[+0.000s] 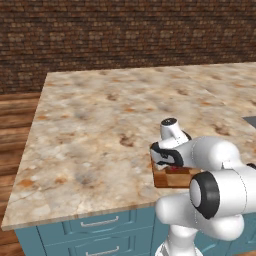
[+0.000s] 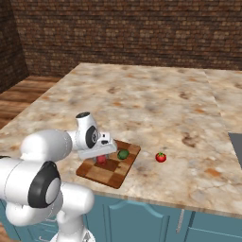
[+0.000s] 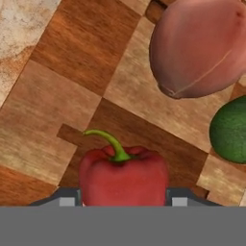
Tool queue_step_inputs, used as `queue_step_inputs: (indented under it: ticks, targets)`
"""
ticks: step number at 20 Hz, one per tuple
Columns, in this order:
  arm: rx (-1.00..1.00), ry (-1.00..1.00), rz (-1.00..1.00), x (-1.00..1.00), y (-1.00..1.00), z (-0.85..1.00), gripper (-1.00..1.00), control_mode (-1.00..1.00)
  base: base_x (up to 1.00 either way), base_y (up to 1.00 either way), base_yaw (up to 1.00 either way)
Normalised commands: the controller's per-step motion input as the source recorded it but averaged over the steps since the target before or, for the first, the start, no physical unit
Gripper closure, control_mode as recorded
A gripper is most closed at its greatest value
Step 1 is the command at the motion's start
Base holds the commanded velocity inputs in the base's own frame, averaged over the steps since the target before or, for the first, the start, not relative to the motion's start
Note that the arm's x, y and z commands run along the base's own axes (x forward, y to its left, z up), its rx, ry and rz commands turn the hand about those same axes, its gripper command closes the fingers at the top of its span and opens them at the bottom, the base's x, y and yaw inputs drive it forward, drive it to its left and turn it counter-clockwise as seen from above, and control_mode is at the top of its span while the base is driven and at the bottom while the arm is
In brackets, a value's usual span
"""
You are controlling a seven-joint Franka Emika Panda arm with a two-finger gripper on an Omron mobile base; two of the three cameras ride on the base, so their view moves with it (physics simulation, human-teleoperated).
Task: Place the avocado, onion, tomato, and bell pepper on the cutting board.
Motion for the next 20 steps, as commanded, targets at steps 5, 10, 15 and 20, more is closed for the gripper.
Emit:
queue_step_inputs:
  ticks: [5,10,15,20]
  targets:
    - [0.00,0.01,-0.06,0.00,0.00,0.31,-1.00,-1.00,0.00,0.00,0.00]
    - [0.00,0.00,-0.02,0.00,-0.01,0.46,-1.00,-1.00,0.00,0.00,0.00]
    - [0.00,0.03,-0.06,0.00,-0.26,0.46,-1.00,-1.00,0.00,0.00,0.00]
    - [0.07,0.12,-0.12,0.06,-0.60,0.34,-1.00,-1.00,0.00,0.00,0.00]
